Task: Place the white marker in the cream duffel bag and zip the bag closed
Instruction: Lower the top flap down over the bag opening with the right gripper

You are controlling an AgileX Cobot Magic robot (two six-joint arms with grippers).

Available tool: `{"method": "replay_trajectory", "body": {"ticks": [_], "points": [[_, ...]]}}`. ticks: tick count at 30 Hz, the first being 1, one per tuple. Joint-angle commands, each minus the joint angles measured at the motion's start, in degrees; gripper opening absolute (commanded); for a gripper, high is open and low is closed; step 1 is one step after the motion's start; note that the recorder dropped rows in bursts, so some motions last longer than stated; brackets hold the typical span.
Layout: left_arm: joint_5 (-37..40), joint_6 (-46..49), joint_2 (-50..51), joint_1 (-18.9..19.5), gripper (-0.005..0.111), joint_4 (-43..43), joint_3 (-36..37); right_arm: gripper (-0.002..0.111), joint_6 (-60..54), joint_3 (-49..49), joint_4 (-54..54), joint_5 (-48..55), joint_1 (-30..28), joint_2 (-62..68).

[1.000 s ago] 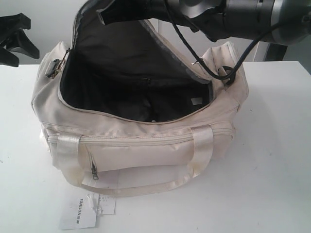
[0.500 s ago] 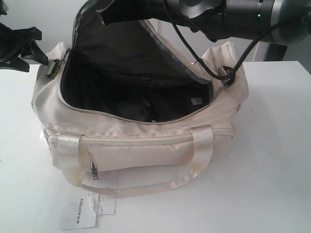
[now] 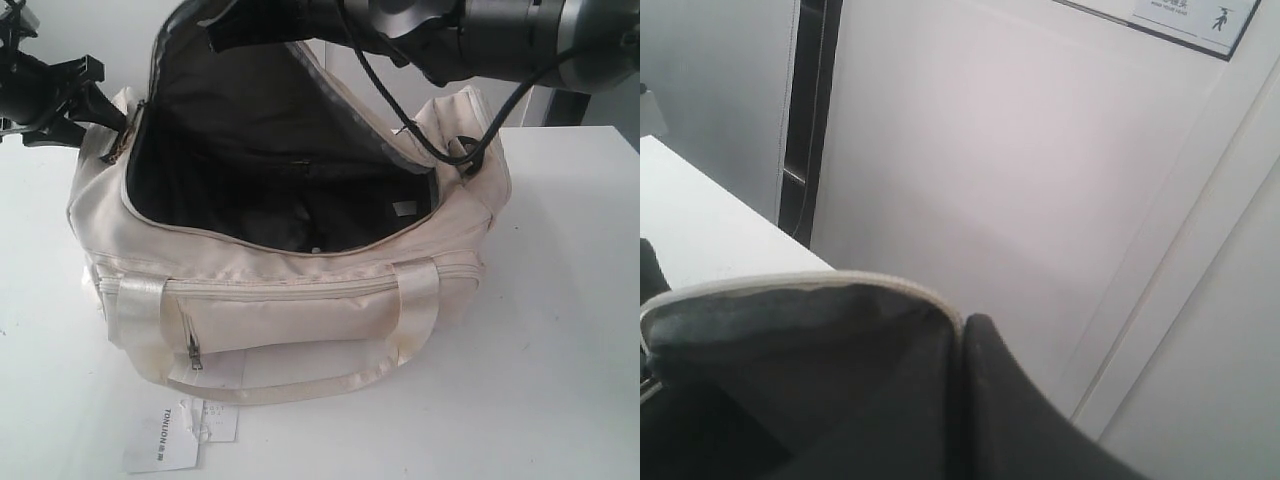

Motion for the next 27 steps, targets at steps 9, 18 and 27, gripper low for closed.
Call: {"method": "replay_trajectory", "body": {"ticks": [9,18,27], "points": [[-1.0,5.7,0.5,0.2,0.000,-4.1,-0.2,0.000,0.7,0.2,0.0,4.6,-0.6,-2.0],[-0.5,5.7,0.5,0.2,0.000,-4.9,-0.2,0.000,2.6,0.2,-12.5,32.2,-0.6,-5.1],[-0.1,5.7,0.4,0.2,0.000,-6.1,-0.2,0.000,8.1,0.8,-24.0,44.2,-0.6,-4.8]]}}
